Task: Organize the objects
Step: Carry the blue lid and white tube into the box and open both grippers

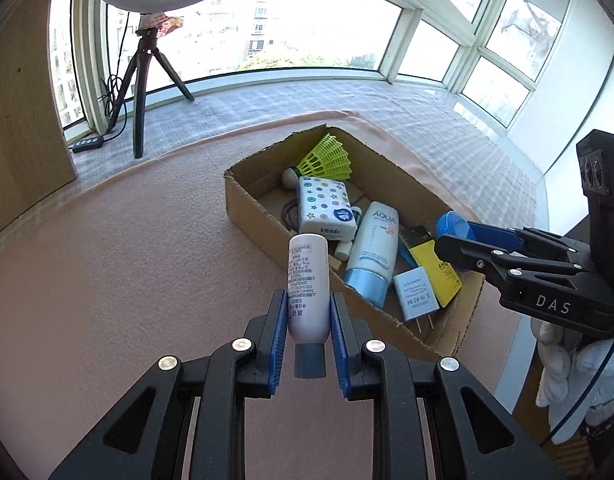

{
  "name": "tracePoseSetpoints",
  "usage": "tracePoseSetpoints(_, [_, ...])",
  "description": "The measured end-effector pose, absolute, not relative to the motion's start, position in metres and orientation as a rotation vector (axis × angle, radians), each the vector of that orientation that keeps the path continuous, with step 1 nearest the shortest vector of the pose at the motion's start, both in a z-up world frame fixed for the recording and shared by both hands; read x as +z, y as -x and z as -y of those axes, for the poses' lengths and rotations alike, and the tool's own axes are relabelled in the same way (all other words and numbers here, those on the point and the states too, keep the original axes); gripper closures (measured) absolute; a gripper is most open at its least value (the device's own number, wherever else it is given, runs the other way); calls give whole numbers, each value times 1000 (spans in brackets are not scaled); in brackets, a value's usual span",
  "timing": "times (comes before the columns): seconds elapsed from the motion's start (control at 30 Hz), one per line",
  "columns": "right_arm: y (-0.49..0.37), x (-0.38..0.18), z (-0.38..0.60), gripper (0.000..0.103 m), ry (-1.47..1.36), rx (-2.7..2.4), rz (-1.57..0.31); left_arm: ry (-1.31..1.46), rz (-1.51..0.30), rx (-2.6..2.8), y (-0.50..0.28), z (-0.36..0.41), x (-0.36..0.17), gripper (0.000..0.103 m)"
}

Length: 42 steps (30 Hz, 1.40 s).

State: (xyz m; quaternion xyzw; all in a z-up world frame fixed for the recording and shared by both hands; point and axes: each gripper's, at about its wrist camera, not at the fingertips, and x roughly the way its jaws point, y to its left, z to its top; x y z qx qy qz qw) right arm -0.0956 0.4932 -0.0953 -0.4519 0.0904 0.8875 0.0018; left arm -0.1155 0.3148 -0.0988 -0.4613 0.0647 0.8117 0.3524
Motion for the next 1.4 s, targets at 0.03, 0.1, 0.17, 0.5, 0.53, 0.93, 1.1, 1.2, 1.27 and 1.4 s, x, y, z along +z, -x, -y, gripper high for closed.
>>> tracePoseSetpoints(0.03, [93, -95, -503, 57, 1407, 2769, -290, 1190, -177, 2086, 113, -325, -99, 81])
tracePoseSetpoints(0.1, [90, -97, -518, 57, 1391, 2743, -302, 1187, -195, 2063, 107, -342, -101, 81])
tracePoseSetpoints(0.17, [88, -99, -532, 57, 1383, 2722, -313, 1187, -211, 2048, 102, -359, -104, 81])
tracePoseSetpoints(0.5, [91, -116, -557, 57, 1409, 2692, -328, 1216, -269, 2058, 118, -396, -119, 81])
tracePoseSetpoints(0.53, [92, -117, -558, 57, 1412, 2692, -328, 1218, -272, 2064, 122, -397, -120, 81])
tracePoseSetpoints(0.93, [102, -120, -556, 51, 1425, 2726, -311, 1247, -267, 2092, 147, -401, -128, 39])
tracePoseSetpoints(1.1, [100, -111, -553, 37, 1378, 2729, -285, 1232, -244, 2099, 149, -395, -125, 34])
tracePoseSetpoints(1.2, [98, -110, -553, 37, 1375, 2723, -296, 1231, -245, 2096, 149, -392, -124, 34])
tracePoseSetpoints(1.27, [96, -108, -552, 37, 1374, 2717, -306, 1228, -253, 2101, 147, -390, -122, 34])
tracePoseSetpoints(1.4, [91, -105, -551, 36, 1371, 2709, -332, 1238, -245, 2104, 144, -378, -120, 34])
